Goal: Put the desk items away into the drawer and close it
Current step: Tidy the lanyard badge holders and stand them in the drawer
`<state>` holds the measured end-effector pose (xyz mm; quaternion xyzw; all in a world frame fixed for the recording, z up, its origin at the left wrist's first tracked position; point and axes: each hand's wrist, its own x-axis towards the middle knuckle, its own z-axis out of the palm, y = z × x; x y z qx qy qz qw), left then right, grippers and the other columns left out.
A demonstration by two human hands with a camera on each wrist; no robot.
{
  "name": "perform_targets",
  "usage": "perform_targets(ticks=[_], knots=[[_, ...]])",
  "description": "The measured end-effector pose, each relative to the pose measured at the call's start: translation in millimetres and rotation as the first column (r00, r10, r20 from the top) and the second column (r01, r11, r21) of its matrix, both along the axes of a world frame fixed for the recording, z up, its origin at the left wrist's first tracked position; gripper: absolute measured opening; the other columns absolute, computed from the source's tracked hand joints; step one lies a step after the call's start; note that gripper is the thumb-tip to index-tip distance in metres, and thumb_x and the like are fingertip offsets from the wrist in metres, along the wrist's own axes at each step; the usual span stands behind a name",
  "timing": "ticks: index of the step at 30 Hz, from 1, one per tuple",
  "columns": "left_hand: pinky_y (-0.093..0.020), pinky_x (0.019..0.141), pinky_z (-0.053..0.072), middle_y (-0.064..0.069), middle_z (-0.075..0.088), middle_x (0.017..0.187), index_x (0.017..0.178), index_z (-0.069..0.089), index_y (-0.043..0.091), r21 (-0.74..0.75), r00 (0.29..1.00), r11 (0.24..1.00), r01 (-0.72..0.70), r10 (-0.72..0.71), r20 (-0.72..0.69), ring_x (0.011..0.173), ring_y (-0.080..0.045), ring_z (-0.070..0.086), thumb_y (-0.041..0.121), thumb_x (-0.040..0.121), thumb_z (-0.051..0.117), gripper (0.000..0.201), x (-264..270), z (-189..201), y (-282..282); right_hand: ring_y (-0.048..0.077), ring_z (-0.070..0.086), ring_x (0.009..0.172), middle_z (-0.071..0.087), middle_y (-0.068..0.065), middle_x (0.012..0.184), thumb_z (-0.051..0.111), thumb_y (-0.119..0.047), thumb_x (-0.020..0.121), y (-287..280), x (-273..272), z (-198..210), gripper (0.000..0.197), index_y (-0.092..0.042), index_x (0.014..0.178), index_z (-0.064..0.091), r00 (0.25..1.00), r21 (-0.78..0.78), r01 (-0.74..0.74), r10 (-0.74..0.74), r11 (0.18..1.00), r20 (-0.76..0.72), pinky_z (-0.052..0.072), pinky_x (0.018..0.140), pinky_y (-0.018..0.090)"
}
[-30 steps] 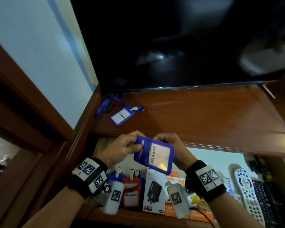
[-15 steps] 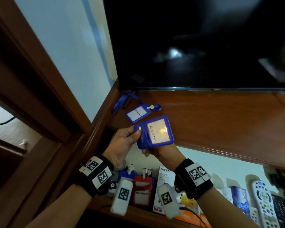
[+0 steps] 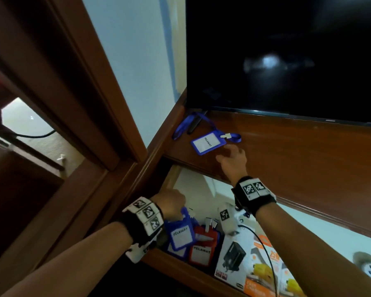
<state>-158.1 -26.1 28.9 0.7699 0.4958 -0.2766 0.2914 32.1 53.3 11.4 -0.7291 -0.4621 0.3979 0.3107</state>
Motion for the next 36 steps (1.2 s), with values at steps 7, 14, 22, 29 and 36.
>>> perform_targets(ticks=[7, 14, 22, 29, 36], knots=[[-0.034, 0.070, 0.042, -0.015, 0.061, 0.105, 0.099, 0.061, 0.003, 0.032, 0.911, 0.917, 0.396, -0.389, -0.137, 0.097, -0.031, 0.058, 0.022, 0.090, 0.057, 0.022, 25, -26, -11, 0.034, -0.013, 0.145, -0.016, -0.005, 0.159, 0.064, -0.051, 0.078, 15, -35, -4, 0.081, -0.044, 0.145, 0.019, 0.892, -0.146, -0.235, 0.273, 0.961, 0.361, 0.012, 0.111, 0.057], [-0.033, 0.067, 0.037, -0.013, 0.065, 0.100, 0.097, 0.063, 0.006, 0.068, 0.905, 0.906, 0.417, -0.407, -0.121, 0.088, -0.029, 0.061, 0.029, 0.089, 0.058, 0.025, 24, -43, -10, 0.035, -0.023, 0.143, -0.017, -0.012, 0.159, 0.050, -0.065, 0.080, 13, -28, -14, 0.078, -0.047, 0.147, 0.013, 0.762, -0.238, -0.369, 0.440, 0.898, 0.475, 0.003, 0.114, 0.057], [-0.039, 0.083, 0.050, -0.014, 0.060, 0.108, 0.105, 0.058, 0.011, 0.118, 0.968, 0.961, 0.250, -0.244, -0.062, 0.099, -0.032, 0.059, 0.038, 0.081, 0.068, 0.037, 20, -49, -9, 0.024, -0.011, 0.147, -0.004, -0.009, 0.160, 0.068, -0.054, 0.076, -41, 15, -24, 0.094, -0.030, 0.149, 0.014, 0.654, -0.165, -0.422, 0.425, 0.891, 0.625, 0.006, 0.113, 0.058], [-0.037, 0.087, 0.049, 0.001, 0.052, 0.120, 0.121, 0.049, 0.024, 0.154, 0.968, 0.979, -0.131, 0.093, 0.233, 0.107, -0.019, 0.055, 0.038, 0.078, 0.070, 0.050, 29, -35, 0, 0.035, 0.017, 0.145, 0.032, 0.007, 0.153, 0.066, -0.020, 0.085, -82, 39, -34, 0.046, -0.011, 0.126, 0.046, 0.712, 0.006, -0.312, 0.230, 0.950, 0.663, 0.026, 0.107, 0.056], [-0.023, 0.065, 0.045, 0.001, 0.071, 0.091, 0.107, 0.066, 0.015, -0.359, 0.437, 0.729, -0.583, 0.654, 0.618, 0.078, -0.012, 0.066, 0.050, 0.096, 0.040, 0.045, 80, -2, 22, 0.037, 0.059, 0.087, 0.067, 0.015, 0.094, 0.066, 0.011, 0.068, -103, 58, -15, 0.031, -0.002, 0.097, 0.062, 0.901, 0.368, -0.225, 0.049, 0.902, 0.430, 0.040, 0.069, 0.029]])
